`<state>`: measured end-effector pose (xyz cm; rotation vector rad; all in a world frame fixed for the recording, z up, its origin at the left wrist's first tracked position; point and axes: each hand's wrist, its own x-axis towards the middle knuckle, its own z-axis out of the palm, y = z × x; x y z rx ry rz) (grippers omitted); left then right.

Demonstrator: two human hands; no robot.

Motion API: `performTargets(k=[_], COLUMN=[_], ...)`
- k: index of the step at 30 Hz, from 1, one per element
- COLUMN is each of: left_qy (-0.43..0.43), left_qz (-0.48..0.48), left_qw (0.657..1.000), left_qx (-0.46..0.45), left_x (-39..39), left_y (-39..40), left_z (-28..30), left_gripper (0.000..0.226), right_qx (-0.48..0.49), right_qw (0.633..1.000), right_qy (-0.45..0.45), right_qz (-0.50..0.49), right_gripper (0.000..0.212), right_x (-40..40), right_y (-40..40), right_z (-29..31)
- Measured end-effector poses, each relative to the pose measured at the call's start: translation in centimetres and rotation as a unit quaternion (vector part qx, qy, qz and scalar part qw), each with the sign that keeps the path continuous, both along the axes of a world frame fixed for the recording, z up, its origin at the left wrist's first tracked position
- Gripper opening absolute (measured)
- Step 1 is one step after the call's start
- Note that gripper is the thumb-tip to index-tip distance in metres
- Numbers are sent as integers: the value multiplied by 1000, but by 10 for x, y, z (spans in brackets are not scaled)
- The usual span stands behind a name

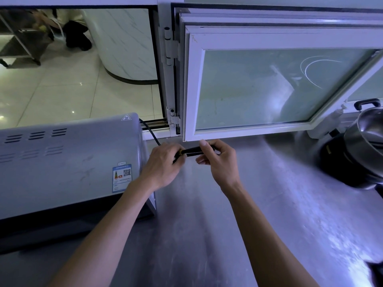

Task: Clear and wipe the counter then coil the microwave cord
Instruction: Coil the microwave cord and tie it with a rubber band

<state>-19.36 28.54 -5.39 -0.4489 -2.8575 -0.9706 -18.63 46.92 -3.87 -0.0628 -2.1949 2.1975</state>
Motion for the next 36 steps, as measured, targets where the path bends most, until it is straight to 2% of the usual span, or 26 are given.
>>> performTargets(k=[4, 9, 13, 18, 22, 26, 28, 34, 36], left_qy=[4, 37, 39, 20, -34, -88, -103, -141, -139], left_qz=[8, 32, 106, 185, 229, 194, 181, 203, 200], left_qw=[1000, 997, 991, 982, 969, 973, 974, 964, 964], left_qx=[-7, -57, -69, 23, 86, 90, 92, 100, 104], left_x=[0, 1, 5, 23, 32, 25, 21, 2, -6], left_y=[5, 13, 25, 41, 43, 41, 42, 41, 40], left_z=[-6, -18, -30, -60, -85, -105, -114, -134, -140], left_gripper=[9, 8, 21, 45, 45, 38, 42, 46, 44], right_qx=[14, 99, 132, 126, 137, 148, 150, 151, 155], right_qw=[1000, 994, 989, 990, 990, 989, 988, 987, 986], right_qy=[-3, 36, 59, 62, 28, -12, -25, -47, -59], right_qz=[0, -8, -9, -8, -13, -15, -16, -23, -34], right_gripper=[25, 11, 23, 15, 8, 15, 21, 55, 53], right_x=[7, 16, 23, 27, 27, 19, 14, -10, -20], right_y=[5, 5, 3, -1, -2, -5, -6, -8, -6], right_z=[-12, -22, -29, -57, -85, -109, -120, -137, -143])
